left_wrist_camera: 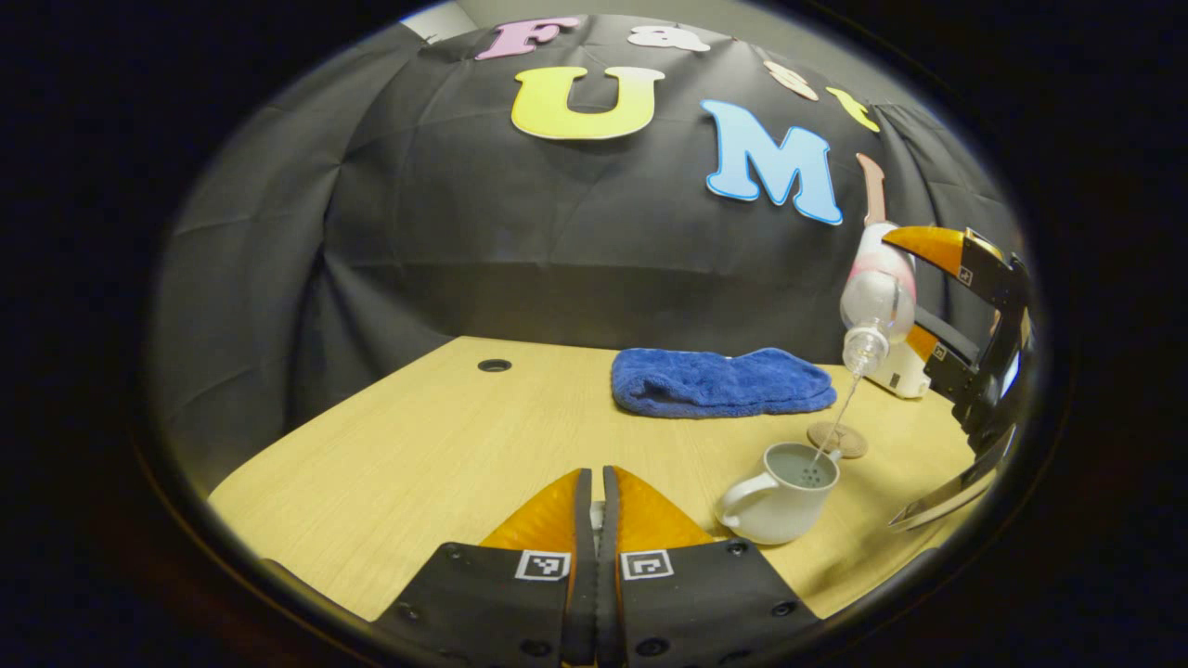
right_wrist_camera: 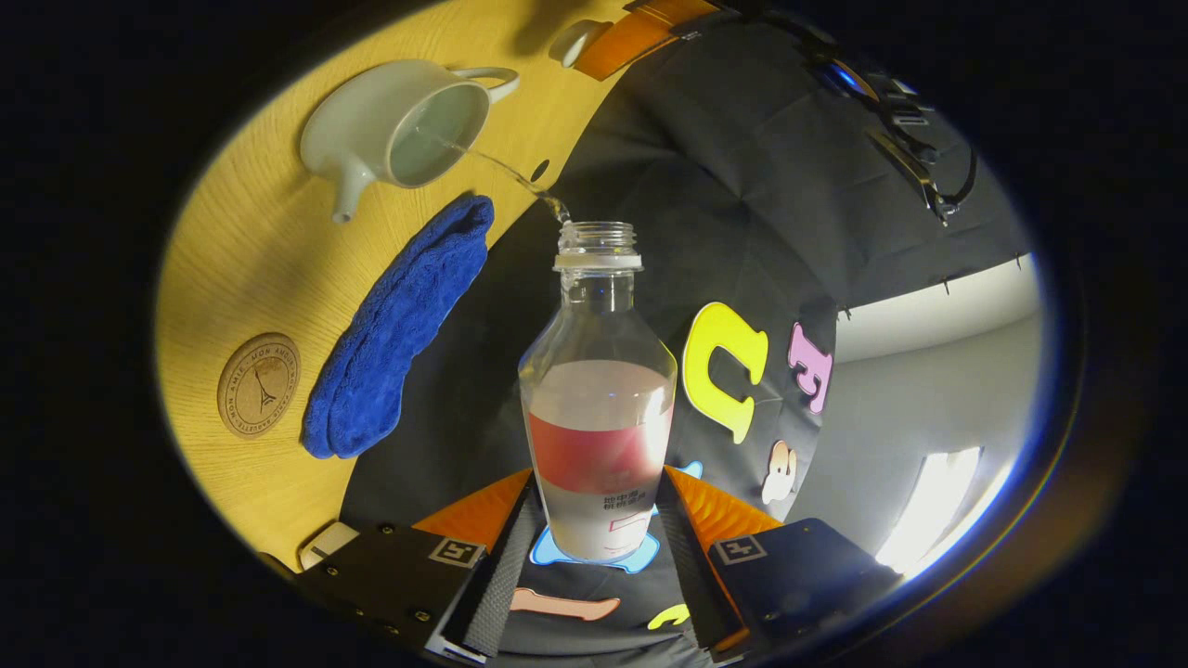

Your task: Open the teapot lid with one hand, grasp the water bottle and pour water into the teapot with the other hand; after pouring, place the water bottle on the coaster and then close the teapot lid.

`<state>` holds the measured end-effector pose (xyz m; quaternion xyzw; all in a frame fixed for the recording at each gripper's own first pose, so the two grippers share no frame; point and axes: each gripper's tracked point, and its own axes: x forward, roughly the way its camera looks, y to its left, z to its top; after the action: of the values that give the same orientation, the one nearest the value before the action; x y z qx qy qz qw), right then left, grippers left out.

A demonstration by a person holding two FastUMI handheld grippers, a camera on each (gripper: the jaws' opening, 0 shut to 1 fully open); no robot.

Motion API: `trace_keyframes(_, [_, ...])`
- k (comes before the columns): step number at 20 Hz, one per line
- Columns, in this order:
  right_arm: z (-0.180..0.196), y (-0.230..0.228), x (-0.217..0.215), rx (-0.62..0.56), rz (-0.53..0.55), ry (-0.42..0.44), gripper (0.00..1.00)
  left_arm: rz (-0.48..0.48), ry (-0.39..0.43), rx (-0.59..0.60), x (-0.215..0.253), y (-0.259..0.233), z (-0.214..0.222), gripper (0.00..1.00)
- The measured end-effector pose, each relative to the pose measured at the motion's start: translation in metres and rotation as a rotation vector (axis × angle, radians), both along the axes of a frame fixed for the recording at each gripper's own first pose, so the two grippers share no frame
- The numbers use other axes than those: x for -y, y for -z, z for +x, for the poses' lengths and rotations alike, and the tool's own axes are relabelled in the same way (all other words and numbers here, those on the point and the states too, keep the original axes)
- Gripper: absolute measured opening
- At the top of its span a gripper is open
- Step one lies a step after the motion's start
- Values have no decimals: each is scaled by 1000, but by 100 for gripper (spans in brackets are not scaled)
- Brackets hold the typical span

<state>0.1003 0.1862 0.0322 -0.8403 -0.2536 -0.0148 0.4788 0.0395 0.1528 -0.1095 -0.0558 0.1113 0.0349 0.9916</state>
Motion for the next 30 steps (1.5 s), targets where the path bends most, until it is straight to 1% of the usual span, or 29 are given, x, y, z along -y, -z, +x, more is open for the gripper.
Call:
trace_keyframes(3, [0,1,-1,11,-24,-8,74,0,1,2,0,0,-1,7])
trace_keyframes(4, [0,0,-3,19,-31,-12,71,0,1,1,0,0,-1,7])
trace_keyframes(5, [-1,1,-4,27,-42,-18,74,1,1,1,0,0,0,7])
trace_keyframes(9, [-4,3,-10,57,-86,-38,74,0,1,4,-1,-1,0,7])
trace_keyframes(15, [-1,16,-18,66,-134,-55,74,-1,1,6,-1,-1,-2,7])
trace_keyframes(19, [-6,23,-24,65,-168,-73,74,2,2,6,-1,0,-2,7])
trace_keyframes(25, [-6,34,-31,55,-199,-87,74,-1,2,7,1,0,-1,6])
trace_keyframes(30, [-5,40,-27,43,-195,-74,75,1,2,6,0,-1,-1,6])
